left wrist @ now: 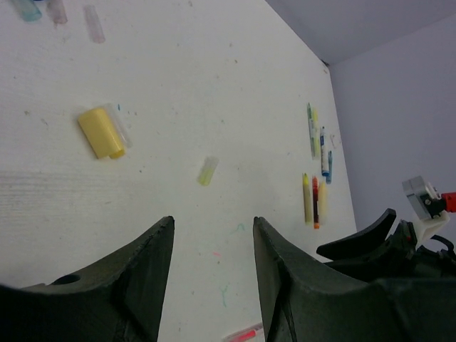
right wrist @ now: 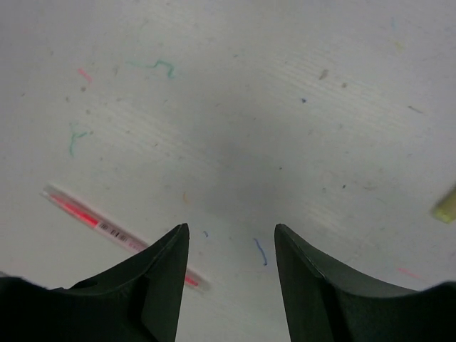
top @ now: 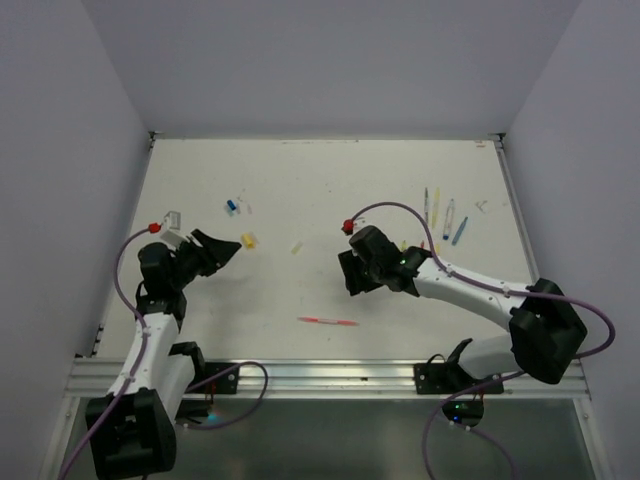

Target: Open the pen caps

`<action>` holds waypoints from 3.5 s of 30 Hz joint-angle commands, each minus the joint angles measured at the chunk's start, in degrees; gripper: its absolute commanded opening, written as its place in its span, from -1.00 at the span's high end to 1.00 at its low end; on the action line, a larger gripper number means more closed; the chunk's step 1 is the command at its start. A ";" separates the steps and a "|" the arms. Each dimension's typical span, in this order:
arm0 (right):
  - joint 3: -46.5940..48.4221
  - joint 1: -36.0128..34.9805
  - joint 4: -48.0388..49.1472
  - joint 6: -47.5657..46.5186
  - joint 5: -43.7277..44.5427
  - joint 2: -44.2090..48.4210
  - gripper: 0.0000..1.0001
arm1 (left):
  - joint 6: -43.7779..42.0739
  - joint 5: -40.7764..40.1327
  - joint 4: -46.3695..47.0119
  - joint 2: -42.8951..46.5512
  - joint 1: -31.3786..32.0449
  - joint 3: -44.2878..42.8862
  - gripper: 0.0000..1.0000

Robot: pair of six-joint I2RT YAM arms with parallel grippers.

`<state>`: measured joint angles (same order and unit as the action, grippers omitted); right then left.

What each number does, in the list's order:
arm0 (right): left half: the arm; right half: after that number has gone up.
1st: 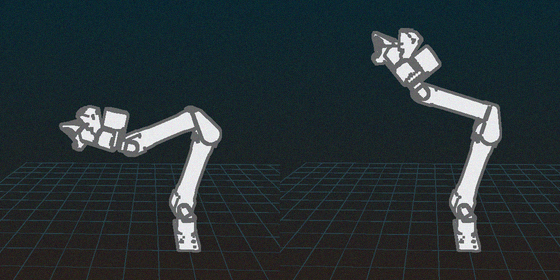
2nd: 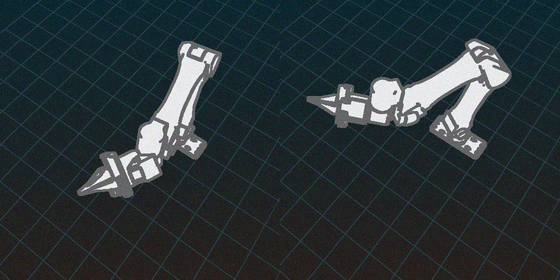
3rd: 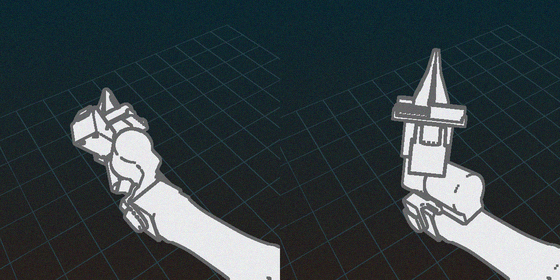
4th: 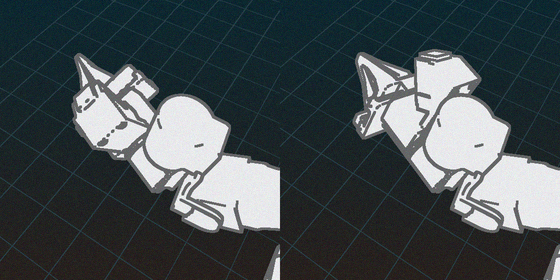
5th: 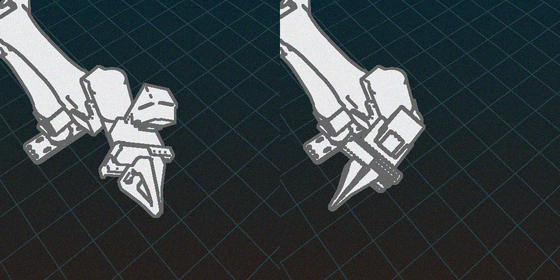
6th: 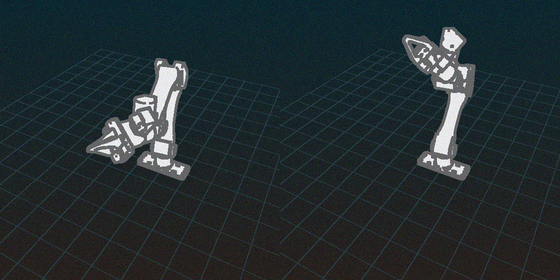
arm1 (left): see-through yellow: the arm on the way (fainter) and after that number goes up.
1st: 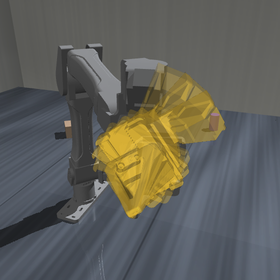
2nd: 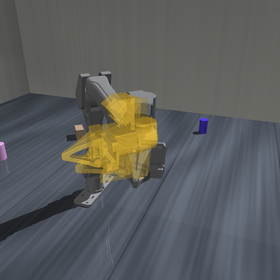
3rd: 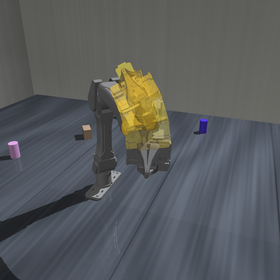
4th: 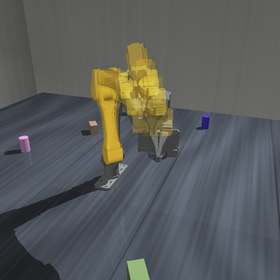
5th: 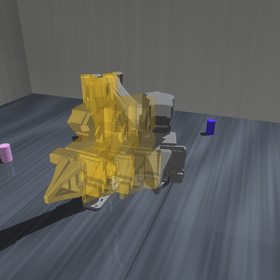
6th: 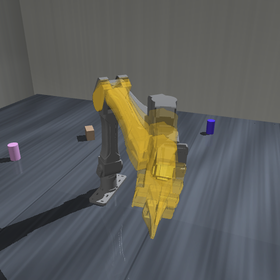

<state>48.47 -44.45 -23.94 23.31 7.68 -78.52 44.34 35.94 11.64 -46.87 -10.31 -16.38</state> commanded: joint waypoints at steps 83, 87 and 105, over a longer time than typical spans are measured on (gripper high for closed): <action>0.58 -15.76 10.32 -0.37 -7.51 -0.14 1.00 | 11.56 -7.55 14.46 -3.66 25.68 5.13 -0.08; 1.10 -15.76 10.67 0.15 -10.58 -0.14 1.00 | 11.74 -8.70 15.51 -5.42 27.53 5.13 -0.09; 2.42 -15.67 13.66 1.65 -14.71 -3.04 1.00 | 13.06 -12.56 21.23 -11.13 33.59 4.34 -0.10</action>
<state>49.25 -60.29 -12.78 24.10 -5.67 -81.38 56.90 25.23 28.45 -57.04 21.93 -10.17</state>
